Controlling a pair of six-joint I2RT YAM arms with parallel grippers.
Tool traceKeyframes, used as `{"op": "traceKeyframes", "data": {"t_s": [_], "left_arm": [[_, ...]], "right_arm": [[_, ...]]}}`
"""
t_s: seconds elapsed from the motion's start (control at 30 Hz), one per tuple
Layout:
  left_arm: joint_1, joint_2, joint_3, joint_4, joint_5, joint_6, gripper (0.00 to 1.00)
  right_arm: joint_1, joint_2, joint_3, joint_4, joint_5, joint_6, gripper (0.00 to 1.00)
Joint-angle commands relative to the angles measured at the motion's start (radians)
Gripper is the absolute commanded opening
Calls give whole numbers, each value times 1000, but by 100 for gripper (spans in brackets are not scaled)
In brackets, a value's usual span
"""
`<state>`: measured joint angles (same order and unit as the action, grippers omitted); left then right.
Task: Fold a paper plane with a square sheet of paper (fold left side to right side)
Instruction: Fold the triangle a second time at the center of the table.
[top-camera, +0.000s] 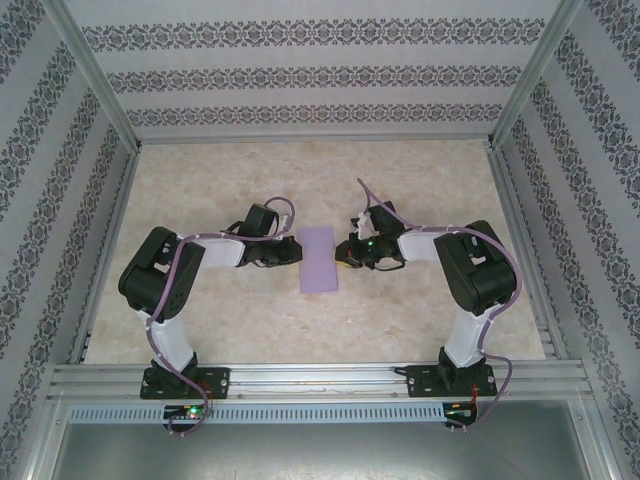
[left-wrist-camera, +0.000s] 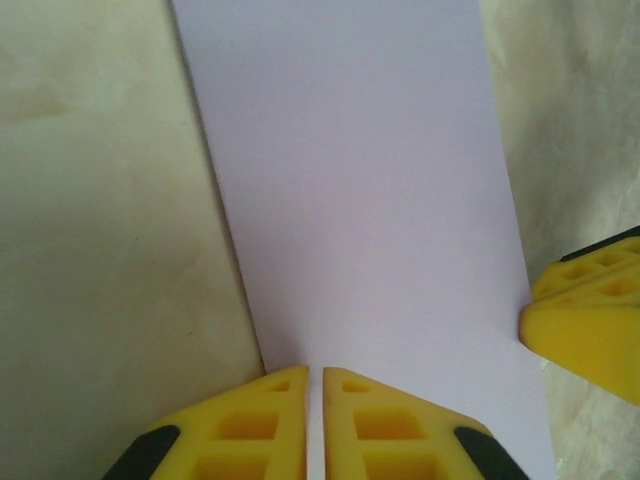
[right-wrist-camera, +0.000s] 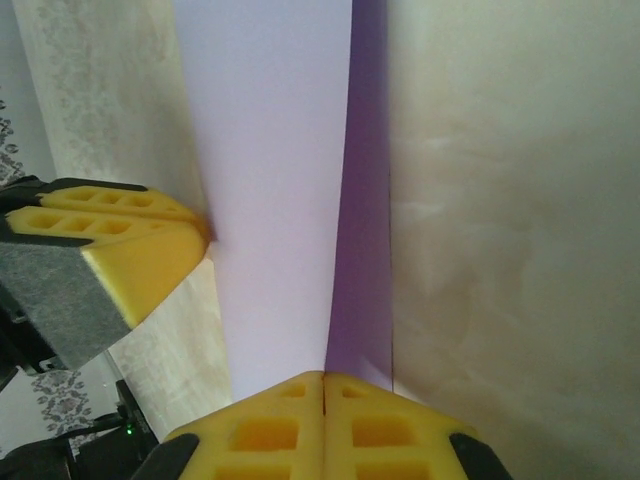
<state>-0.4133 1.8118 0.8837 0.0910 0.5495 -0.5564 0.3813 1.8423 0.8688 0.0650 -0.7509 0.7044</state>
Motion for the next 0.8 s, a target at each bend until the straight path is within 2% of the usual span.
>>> {"op": "traceKeyframes", "data": {"t_s": [0.0,0.13,0.27,0.57,0.77], "left_arm": [[-10,-80,9,-34,-45,48,15],[-15,-163,-17,-33,-63,88,21],[-62,-262,-64,-58,-100,168,28],[-274,-418,-166,-97,-239,317,50],[-430,-389,-149,-102,-376,357,59]], "right_arm": [[-9,-16,7,6,-32,3,0],[-8,-33,1,9,-37,25,0],[-10,-56,-5,17,-42,69,0],[-10,-74,-15,36,-41,124,0],[-7,-68,-14,41,-31,129,0]]}}
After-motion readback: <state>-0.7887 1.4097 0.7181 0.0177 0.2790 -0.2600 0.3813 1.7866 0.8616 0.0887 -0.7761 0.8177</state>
